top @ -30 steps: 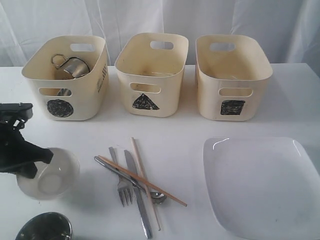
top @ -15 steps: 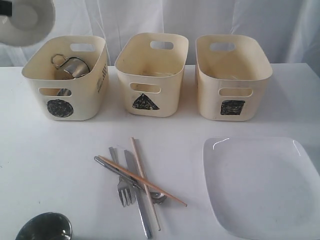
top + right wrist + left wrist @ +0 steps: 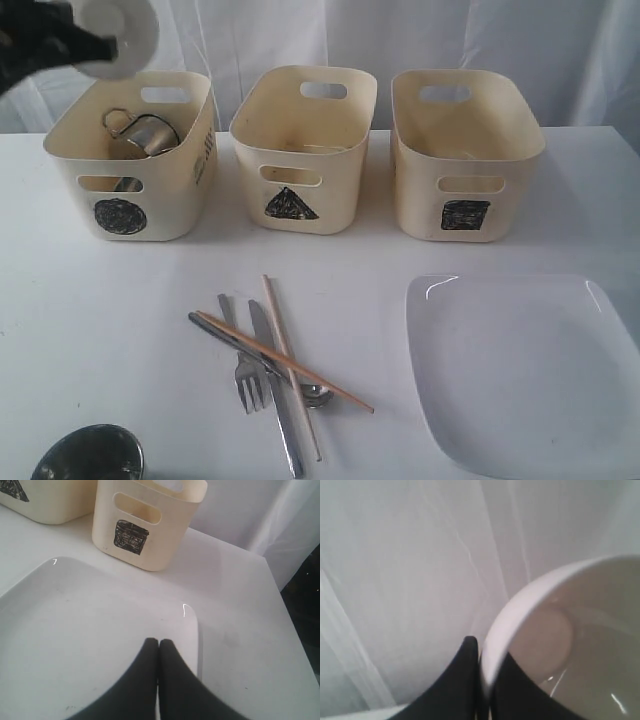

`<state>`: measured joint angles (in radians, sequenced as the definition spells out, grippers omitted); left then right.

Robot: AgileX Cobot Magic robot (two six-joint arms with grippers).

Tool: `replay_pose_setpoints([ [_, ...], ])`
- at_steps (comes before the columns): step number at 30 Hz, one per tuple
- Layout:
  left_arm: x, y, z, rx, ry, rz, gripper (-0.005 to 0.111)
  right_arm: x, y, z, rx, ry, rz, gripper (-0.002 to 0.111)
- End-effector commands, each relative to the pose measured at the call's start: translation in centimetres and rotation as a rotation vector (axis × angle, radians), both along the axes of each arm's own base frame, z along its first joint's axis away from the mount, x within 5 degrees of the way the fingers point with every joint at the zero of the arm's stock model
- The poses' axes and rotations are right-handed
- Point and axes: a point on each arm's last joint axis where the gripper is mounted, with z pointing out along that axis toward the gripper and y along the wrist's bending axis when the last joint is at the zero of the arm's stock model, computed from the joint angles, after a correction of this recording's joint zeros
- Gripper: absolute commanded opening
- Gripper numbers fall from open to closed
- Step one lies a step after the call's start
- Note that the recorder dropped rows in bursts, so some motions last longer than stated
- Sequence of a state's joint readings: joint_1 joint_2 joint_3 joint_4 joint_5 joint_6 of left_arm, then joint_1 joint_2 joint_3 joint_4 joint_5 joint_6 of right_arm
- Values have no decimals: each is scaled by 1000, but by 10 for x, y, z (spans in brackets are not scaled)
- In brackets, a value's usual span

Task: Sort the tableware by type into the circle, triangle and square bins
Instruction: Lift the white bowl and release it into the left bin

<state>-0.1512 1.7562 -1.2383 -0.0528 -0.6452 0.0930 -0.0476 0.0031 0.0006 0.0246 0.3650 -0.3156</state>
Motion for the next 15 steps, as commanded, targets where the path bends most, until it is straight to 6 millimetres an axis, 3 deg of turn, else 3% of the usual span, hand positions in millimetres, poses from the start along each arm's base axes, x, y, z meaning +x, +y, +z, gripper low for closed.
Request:
replay_pose_setpoints([
  [1, 25, -4, -45, 70, 82, -8, 0, 0, 0, 2, 8, -19, 5, 0],
  [5, 31, -6, -52, 137, 171, -27, 5, 0, 0, 2, 8, -19, 5, 0],
  [8, 38, -8, -56, 209, 227, -48, 23, 0, 0, 2, 8, -19, 5, 0],
  [13, 41, -9, -51, 198, 246, -51, 62, 0, 0, 2, 8, -19, 5, 0],
  [15, 40, -9, -48, 196, 252, -53, 72, 0, 0, 2, 8, -19, 5, 0],
])
